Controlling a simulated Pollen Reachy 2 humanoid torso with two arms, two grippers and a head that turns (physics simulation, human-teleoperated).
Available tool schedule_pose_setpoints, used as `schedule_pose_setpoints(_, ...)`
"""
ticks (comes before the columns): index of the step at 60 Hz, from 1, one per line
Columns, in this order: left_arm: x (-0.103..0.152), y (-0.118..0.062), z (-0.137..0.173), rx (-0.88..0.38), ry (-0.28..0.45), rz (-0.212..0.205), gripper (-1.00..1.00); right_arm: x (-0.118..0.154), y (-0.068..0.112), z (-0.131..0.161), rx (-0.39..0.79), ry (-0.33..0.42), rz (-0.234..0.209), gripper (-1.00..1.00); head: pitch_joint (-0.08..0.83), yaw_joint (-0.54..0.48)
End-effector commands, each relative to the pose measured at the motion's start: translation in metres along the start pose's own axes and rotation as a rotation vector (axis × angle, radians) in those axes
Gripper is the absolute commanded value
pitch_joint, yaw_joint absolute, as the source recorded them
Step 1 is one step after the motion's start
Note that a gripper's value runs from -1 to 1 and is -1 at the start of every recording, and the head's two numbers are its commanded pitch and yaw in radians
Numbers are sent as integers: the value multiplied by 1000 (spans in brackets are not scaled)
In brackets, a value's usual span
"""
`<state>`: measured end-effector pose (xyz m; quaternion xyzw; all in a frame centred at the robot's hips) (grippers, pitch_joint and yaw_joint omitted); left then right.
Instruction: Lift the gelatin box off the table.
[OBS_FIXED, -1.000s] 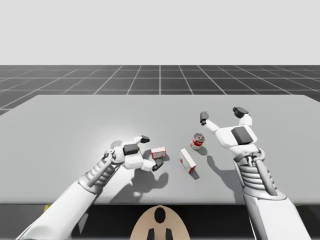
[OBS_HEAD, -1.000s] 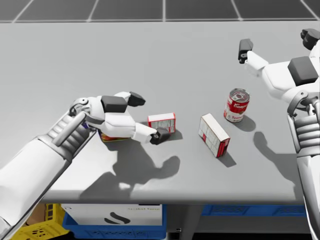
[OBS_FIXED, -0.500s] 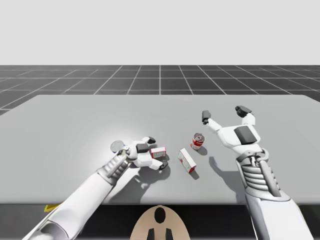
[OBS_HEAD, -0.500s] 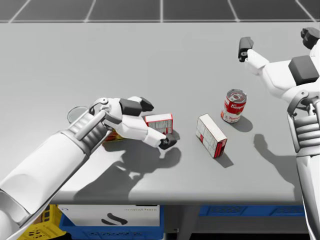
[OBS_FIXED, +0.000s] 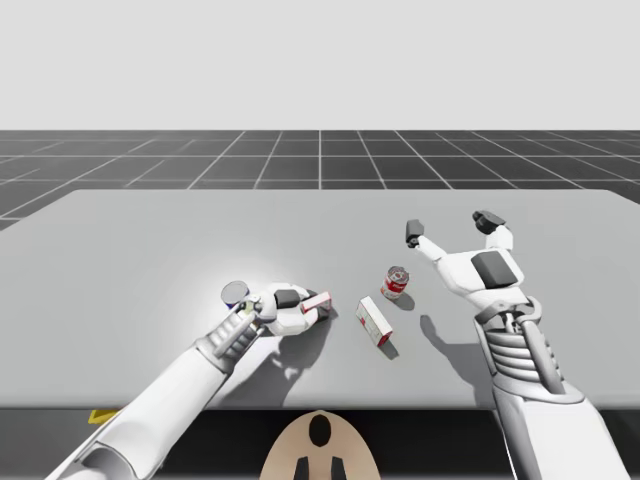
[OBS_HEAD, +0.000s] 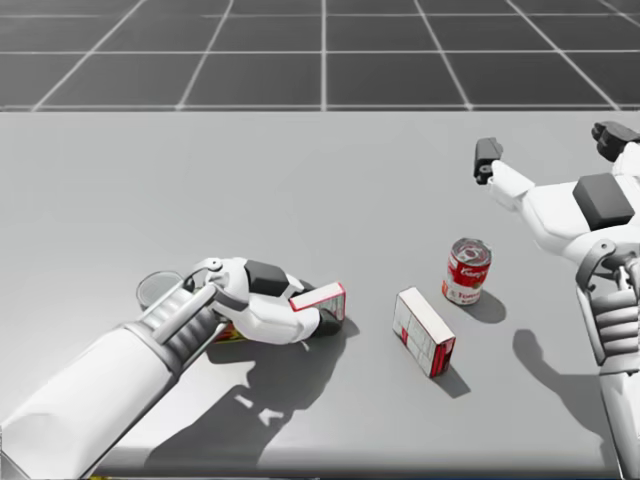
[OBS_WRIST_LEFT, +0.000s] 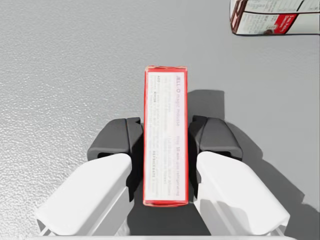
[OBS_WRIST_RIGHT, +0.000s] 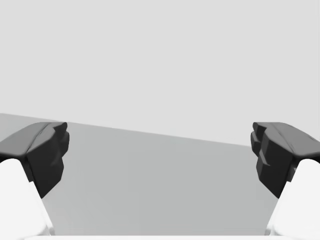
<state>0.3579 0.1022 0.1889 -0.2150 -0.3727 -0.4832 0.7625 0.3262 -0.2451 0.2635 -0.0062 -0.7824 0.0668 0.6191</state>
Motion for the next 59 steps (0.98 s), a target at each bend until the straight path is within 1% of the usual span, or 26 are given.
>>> schedule_pose_setpoints(1, -8, 1, 1, -15, 31, -5, 1000, -2, 0, 0, 0, 9, 1, -1000, 480, 8)
schedule_pose_setpoints(3, -9, 1, 1, -15, 32, -5, 1000, -2, 0, 0, 1, 11, 1, -1000, 461, 8)
schedule_pose_setpoints(4, -9, 0, 2, -17, 31, -5, 1000, -2, 0, 0, 1, 12, 1, -1000, 433, 8)
schedule_pose_setpoints(7, -9, 0, 2, -20, 29, -6, 1000, -2, 0, 0, 2, 13, 0, -1000, 394, 7)
schedule_pose_setpoints(11, -10, -1, 3, -22, 28, -8, 1000, -3, 1, 0, 3, 14, -2, -1000, 358, 3)
schedule_pose_setpoints(19, -4, -1, 7, -21, 15, -17, 1000, -4, 0, -1, 7, 19, -6, -1000, 320, 5)
schedule_pose_setpoints(26, 8, 0, 19, -3, -31, -21, 1000, -4, 0, -1, 8, 19, -10, -1000, 306, 11)
schedule_pose_setpoints(38, 44, 6, 62, 67, -157, -39, 1000, -3, -1, -2, 11, 22, -17, -1000, 301, 4)
schedule_pose_setpoints(39, 51, 7, 71, 78, -182, -41, 1000, -3, -1, -2, 14, 25, -25, -1000, 300, 3)
schedule_pose_setpoints(43, 60, 9, 82, 103, -215, -44, 1000, -3, -1, -2, 17, 26, -29, -1000, 298, 3)
schedule_pose_setpoints(44, 66, 10, 90, 119, -239, -46, 1000, -3, -1, -2, 19, 27, -32, -1000, 297, 2)
schedule_pose_setpoints(46, 70, 11, 96, 132, -256, -47, 1000, -3, -1, -2, 21, 29, -36, -1000, 296, 2)
schedule_pose_setpoints(48, 77, 12, 104, 153, -288, -45, 1000, -3, -1, -2, 21, 29, -35, -1000, 294, 3)
schedule_pose_setpoints(51, 89, 13, 120, 189, -358, -44, 1000, -3, 0, -1, 22, 30, -34, -1000, 292, 6)
schedule_pose_setpoints(53, 95, 13, 127, 196, -384, -36, 1000, -3, 0, -1, 22, 29, -34, -1000, 291, 6)
schedule_pose_setpoints(54, 103, 13, 137, 212, -425, -30, 1000, -3, 0, -1, 22, 29, -34, -1000, 290, 7)
schedule_pose_setpoints(57, 110, 12, 146, 230, -463, -26, 1000, -3, 0, -1, 22, 28, -32, -1000, 289, 6)
schedule_pose_setpoints(58, 117, 11, 154, 243, -493, -29, 1000, -3, 0, -1, 22, 29, -32, -1000, 287, 6)
schedule_pose_setpoints(59, 119, 11, 157, 249, -502, -31, 1000, -3, 0, -1, 22, 29, -33, -1000, 286, 6)
